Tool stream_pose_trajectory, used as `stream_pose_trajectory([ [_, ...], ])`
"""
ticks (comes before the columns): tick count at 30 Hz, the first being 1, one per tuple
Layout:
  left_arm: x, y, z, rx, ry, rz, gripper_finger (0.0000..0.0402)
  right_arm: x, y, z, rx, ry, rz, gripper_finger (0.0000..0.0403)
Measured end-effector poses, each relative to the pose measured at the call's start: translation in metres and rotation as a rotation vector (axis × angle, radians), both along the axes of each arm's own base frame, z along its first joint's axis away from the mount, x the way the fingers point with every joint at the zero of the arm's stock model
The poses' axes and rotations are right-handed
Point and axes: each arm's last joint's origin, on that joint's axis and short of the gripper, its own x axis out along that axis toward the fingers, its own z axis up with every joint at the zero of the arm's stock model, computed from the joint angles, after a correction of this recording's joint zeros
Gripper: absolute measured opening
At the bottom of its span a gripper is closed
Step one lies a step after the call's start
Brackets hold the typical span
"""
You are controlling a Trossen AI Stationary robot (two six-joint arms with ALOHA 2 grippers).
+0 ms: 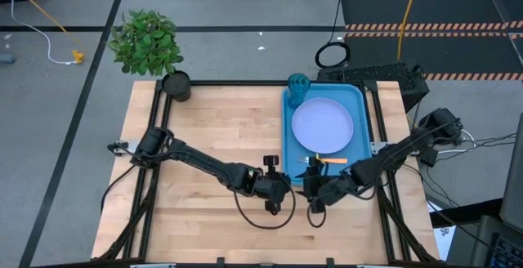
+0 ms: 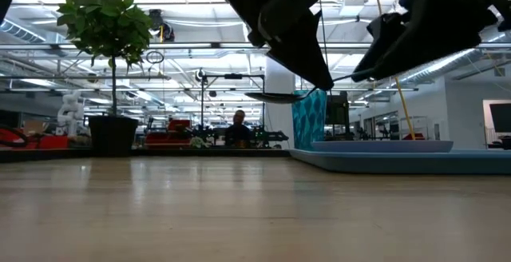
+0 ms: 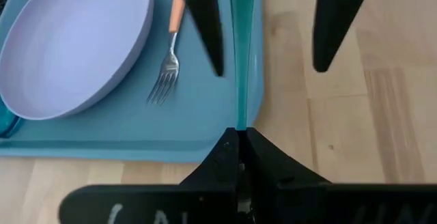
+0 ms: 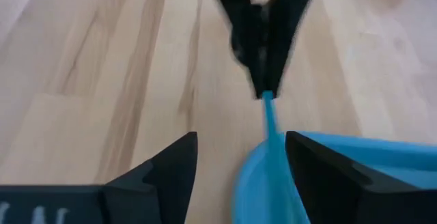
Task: Pick and place plate/cup/fork/spoon on tray
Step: Put the blue spoon on the blue table tray under the brown fork
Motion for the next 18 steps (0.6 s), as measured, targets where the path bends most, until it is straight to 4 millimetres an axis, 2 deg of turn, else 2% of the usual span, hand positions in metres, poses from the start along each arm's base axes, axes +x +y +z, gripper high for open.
stream_pose_trajectory([
  [5, 0.0003, -0.0003, 0.0000, -0.003, -0.004, -0.001, 0.0011, 0.0035, -0.0006, -0.0060, 0.002, 0.021, 0.002, 0.0186],
  [18, 0.0026, -0.0011, 0.0009, 0.009, -0.029, -0.035, 0.0008, 0.0055, -0.0012, -0.0036, -0.028, -0.004, 0.021, 0.0125],
])
